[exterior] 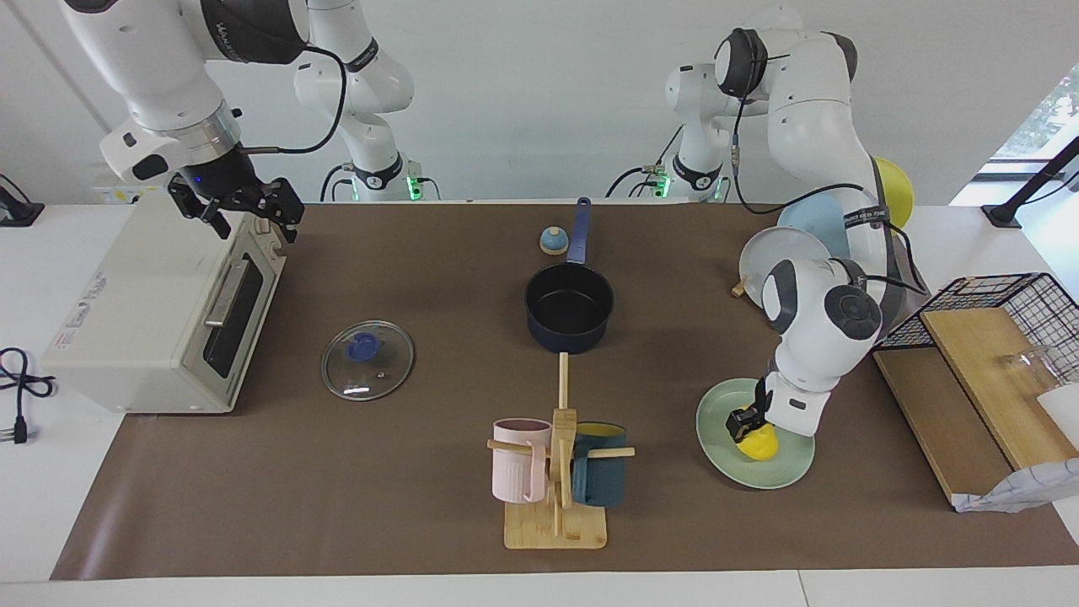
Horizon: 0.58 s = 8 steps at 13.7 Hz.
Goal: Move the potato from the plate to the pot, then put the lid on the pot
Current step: 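Carry the potato with the left gripper over the black saucepan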
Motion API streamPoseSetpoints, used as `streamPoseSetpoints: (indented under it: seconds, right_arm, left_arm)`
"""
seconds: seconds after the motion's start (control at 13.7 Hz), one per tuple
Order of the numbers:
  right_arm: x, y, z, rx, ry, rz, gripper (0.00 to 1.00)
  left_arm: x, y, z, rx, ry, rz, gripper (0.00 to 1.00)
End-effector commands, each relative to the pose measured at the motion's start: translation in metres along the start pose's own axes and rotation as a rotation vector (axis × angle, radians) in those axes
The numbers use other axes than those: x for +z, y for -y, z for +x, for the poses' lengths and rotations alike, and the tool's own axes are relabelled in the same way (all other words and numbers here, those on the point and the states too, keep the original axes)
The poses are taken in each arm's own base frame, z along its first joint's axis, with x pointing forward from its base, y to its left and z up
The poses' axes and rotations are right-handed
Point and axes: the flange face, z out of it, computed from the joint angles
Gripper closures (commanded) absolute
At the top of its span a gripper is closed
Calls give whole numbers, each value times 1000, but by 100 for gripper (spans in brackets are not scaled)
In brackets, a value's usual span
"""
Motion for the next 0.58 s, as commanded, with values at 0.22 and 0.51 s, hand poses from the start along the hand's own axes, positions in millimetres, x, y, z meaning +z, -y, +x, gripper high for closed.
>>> streamPoseSetpoints:
  seconds: [0.22, 0.51]
  right_arm:
    - [-2, -1, -4, 5, 1, 10, 0]
    - [-2, -1, -4, 5, 1, 10, 0]
  left_arm:
    - [-105, -6, -36, 16, 55, 24, 100]
    - [-201, -24, -114, 28, 130, -25, 100]
